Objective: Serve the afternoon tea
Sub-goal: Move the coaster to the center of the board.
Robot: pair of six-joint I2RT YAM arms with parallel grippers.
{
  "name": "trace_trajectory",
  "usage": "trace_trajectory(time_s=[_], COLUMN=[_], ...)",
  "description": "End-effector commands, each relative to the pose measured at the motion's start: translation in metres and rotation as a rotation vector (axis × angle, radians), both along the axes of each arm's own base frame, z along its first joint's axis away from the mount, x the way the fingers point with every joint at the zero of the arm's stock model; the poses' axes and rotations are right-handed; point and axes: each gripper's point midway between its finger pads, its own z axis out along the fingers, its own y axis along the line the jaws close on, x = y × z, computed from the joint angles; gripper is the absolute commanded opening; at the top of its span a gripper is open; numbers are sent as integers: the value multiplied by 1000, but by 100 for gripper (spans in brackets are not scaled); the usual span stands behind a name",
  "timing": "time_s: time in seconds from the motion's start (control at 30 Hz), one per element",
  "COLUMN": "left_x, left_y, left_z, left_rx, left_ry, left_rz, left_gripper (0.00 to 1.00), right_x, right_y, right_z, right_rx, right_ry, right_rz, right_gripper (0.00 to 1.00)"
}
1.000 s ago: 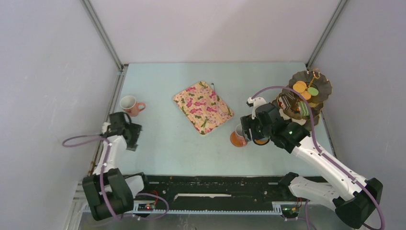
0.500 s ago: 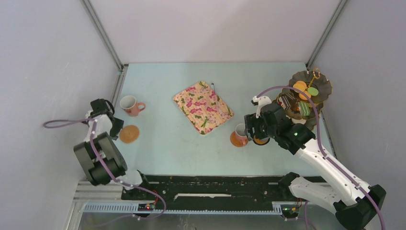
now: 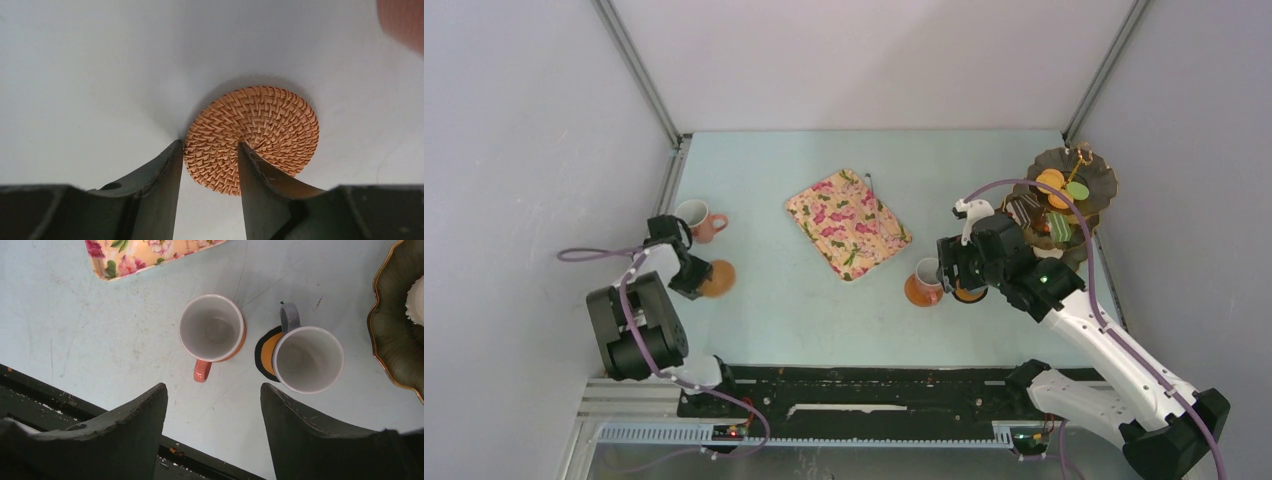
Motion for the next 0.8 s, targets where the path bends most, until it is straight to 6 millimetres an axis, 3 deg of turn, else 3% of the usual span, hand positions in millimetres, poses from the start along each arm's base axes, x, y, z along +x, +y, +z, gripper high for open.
trace_trajectory(time_s=[0.0, 0.17, 0.37, 0.43, 0.5, 0.6, 0.77], left_x=[-30, -39, -40, -41, -35, -20, 4], left_y=[-52, -98, -193, -217, -232, -219, -144], left_z=[-15, -7, -2, -3, 13, 45, 70], left_rx=[-126, -146, -176, -187, -148, -56, 68], left_ry=[48, 11, 12, 52, 27, -64, -128], left_rz=[-54, -152, -440, -516, -599, -627, -537], left_gripper=[47, 48, 50, 50, 53, 69, 80], right_x=[4, 6, 8, 7, 7, 5, 3], right_y=[1, 2, 4, 4, 3, 1, 2], right_z=[6, 4, 2, 4, 4, 4, 4], right_rx=[21, 21, 31, 36, 35, 35, 41], right_ry=[-30, -30, -24, -26, -30, -24, -18], right_rz=[7, 6, 7, 9, 8, 1, 7], right_gripper=[71, 71, 71, 71, 71, 71, 71])
